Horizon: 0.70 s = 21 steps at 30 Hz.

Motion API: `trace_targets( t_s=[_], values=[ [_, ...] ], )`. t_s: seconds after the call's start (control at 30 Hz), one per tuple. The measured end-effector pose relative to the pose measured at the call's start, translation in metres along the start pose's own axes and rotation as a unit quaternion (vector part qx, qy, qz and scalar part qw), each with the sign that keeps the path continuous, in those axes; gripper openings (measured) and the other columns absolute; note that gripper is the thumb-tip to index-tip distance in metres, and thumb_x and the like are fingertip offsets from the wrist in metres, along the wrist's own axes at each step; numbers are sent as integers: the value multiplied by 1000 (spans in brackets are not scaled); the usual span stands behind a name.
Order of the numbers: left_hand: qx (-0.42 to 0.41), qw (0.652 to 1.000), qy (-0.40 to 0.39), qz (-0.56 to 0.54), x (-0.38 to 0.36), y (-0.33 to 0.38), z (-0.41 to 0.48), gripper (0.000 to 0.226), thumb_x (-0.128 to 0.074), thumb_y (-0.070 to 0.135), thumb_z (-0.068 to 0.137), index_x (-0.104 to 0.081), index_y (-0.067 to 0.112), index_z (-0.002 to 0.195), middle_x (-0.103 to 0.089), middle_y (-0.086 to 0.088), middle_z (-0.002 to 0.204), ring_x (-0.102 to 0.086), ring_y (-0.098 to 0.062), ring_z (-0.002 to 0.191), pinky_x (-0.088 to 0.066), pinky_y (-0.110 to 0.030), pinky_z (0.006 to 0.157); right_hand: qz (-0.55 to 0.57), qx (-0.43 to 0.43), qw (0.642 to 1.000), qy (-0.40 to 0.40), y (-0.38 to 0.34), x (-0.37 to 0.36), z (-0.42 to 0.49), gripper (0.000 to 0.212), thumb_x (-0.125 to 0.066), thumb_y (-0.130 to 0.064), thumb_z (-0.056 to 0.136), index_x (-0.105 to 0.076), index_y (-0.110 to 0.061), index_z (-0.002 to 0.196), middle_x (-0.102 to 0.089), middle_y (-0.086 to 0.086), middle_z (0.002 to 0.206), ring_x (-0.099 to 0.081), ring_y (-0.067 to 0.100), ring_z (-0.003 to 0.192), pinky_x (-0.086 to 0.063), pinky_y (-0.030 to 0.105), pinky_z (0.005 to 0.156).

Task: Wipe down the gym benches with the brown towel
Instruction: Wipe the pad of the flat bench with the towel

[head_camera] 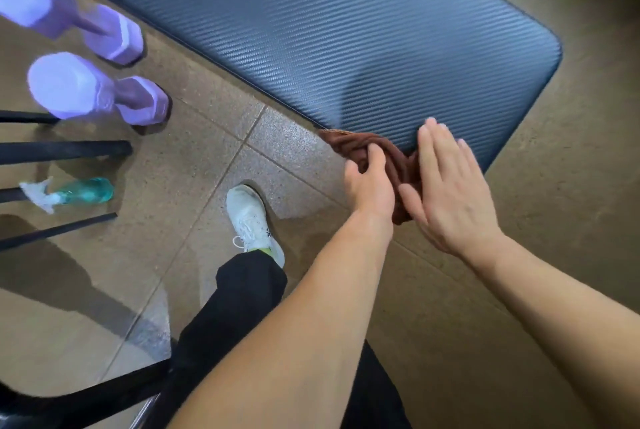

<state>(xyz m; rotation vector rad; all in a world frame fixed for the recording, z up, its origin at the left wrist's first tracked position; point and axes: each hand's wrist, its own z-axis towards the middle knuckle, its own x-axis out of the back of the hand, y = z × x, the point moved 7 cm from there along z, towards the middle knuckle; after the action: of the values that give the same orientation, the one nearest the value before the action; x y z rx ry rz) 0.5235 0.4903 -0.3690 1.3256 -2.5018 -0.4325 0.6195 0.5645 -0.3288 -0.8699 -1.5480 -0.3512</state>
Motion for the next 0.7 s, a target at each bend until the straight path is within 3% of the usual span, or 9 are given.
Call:
trace_targets(
  t_s=[0.03, 0.1, 0.2, 0.27, 0.4, 0.5, 0.57, 0.63, 0.7],
  values=[
    [-20, 999, 31, -2, 9, 8, 8, 41, -51, 44, 99, -59, 13, 125, -62, -10, 130, -60, -23, 112, -47, -38, 104, -62, 87, 994, -24, -10, -16, 0, 78, -49, -45, 98, -20, 0, 156, -19, 25, 162, -24, 39, 149, -23, 52, 120],
    [-53, 995, 82, -25, 27, 29, 23, 41, -43, 41, 103, -62, 7, 119, -65, -16, 123, -62, -28, 110, -49, -41, 102, -158, 186, 969, -32, -28, -37, 2, 79, -55, -42, 98, -19, -4, 157, -15, 22, 163, -21, 38, 150, -22, 55, 120],
    [-48, 993, 64, -88, 29, 50, 40, 45, -43, 44, 102, -60, 7, 121, -66, -18, 121, -65, -31, 109, -51, -46, 101, -171, 167, 971, 7, -42, -35, 32, 65, -47, -22, 103, -17, -6, 158, -17, 20, 164, -19, 37, 151, -15, 54, 121],
    [-70, 995, 66, -22, 36, 54, 39, 49, -40, 47, 102, -64, 8, 120, -67, -16, 121, -64, -30, 110, -50, -42, 101, -138, 161, 977, 19, -48, -29, 50, 60, -42, -17, 104, -18, -7, 158, -18, 21, 163, -18, 37, 151, -14, 53, 122],
    [-60, 996, 13, 61, 37, 35, 28, 56, -37, 59, 98, -66, 16, 122, -65, -14, 128, -60, -30, 118, -45, -44, 106, -60, 168, 977, 117, -42, -3, 54, 44, -35, -11, 105, -46, -8, 147, -42, 22, 153, -43, 40, 139, -37, 51, 113],
    [8, 999, -4, 31, 22, -1, 35, 57, -42, 83, 71, -64, 37, 96, -68, -3, 123, -64, -25, 113, -49, -53, 100, -35, 82, 978, 191, -10, 33, 58, 43, -42, -2, 93, -65, -12, 129, -59, 23, 132, -58, 43, 112, -47, 47, 95],
    [18, 1000, -3, 17, 8, -22, 37, 63, -45, 85, 64, -60, 34, 98, -68, 0, 121, -64, -24, 112, -50, -54, 99, 5, -56, 979, 194, 16, 48, 56, 46, -52, -2, 79, -64, -15, 121, -59, 21, 117, -56, 40, 99, -44, 45, 83],
    [14, 1000, -4, -7, 9, -11, 16, 65, -52, 78, 69, -58, 28, 111, -68, -2, 120, -65, -23, 109, -53, -52, 95, 84, -181, 965, 171, 25, 44, 48, 43, -51, -2, 74, -59, -9, 116, -56, 21, 110, -54, 39, 97, -40, 45, 80],
    [38, 996, -1, -81, 11, 2, 5, 43, -57, 54, 90, -55, 24, 121, -65, -5, 121, -66, -18, 96, -60, -44, 80, 109, -162, 970, 144, 11, 32, 41, 33, -50, -4, 81, -57, -4, 113, -56, 22, 110, -54, 40, 97, -43, 48, 80]
  ],
)
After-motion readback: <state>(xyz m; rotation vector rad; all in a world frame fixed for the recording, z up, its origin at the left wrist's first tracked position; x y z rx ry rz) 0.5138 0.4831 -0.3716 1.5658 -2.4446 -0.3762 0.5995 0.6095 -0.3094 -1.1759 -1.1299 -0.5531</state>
